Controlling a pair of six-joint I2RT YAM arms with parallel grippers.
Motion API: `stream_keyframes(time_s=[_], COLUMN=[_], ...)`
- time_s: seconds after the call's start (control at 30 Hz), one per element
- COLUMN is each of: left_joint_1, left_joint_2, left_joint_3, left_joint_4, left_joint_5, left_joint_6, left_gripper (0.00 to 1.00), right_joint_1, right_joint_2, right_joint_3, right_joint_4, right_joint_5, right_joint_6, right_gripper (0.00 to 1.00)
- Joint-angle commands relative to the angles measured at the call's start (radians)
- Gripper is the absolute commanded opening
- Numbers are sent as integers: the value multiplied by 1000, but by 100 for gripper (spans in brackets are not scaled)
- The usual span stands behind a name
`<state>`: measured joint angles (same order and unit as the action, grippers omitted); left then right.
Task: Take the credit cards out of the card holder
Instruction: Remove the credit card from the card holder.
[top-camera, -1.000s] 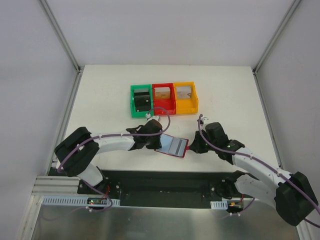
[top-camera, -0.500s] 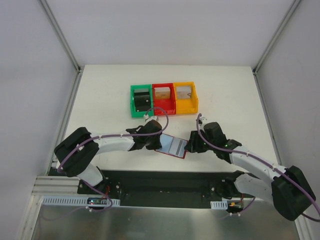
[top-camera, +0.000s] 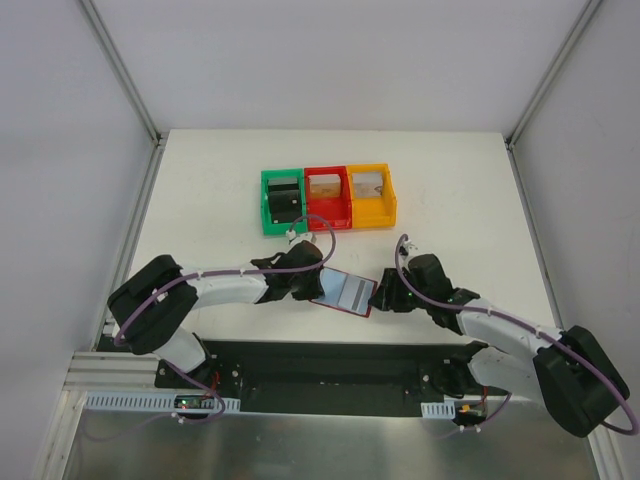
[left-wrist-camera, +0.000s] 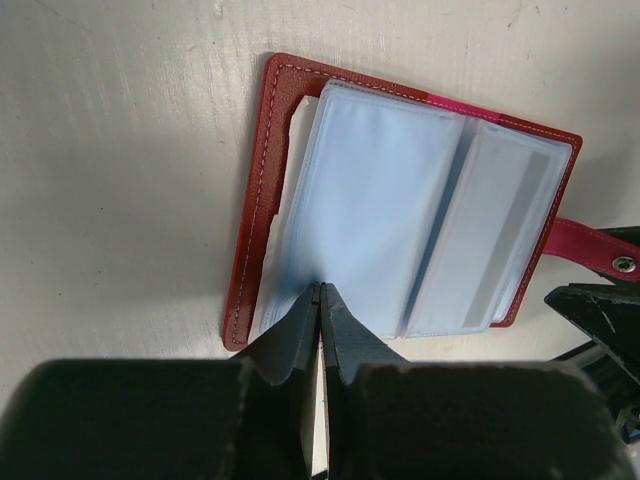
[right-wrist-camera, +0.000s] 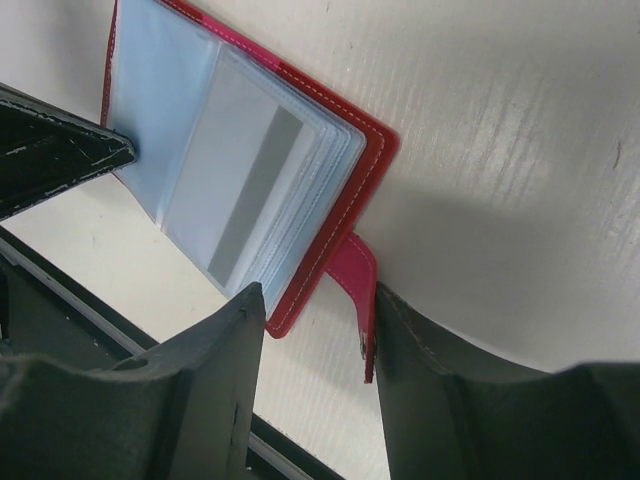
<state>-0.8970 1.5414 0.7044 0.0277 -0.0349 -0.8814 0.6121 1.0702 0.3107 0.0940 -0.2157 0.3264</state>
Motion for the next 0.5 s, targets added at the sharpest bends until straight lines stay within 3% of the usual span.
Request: stream_keyframes(time_s=[0.0, 0.17, 0.37, 0.47], left_joint_1=[-14, -17, -22, -22], left_joint_2=[13, 0, -15, -26], left_joint_3=[-51, -68, -80, -86], left_joint_4=[-81, -77, -74, -74], left_joint_5=[7, 6, 3, 0], left_joint_6=[-8, -17, -27, -28], left_gripper=[0, 0, 0, 0], right_joint_1=[-3, -3, -3, -3], right_joint_2=[16, 46, 57, 33], right_joint_3=[-12, -25, -38, -27], right_joint_4=[38, 81, 127, 112], right_joint_5=[30, 27, 33, 44], right_joint_6=[28, 52, 74, 54], right_gripper=[47, 36, 13, 7])
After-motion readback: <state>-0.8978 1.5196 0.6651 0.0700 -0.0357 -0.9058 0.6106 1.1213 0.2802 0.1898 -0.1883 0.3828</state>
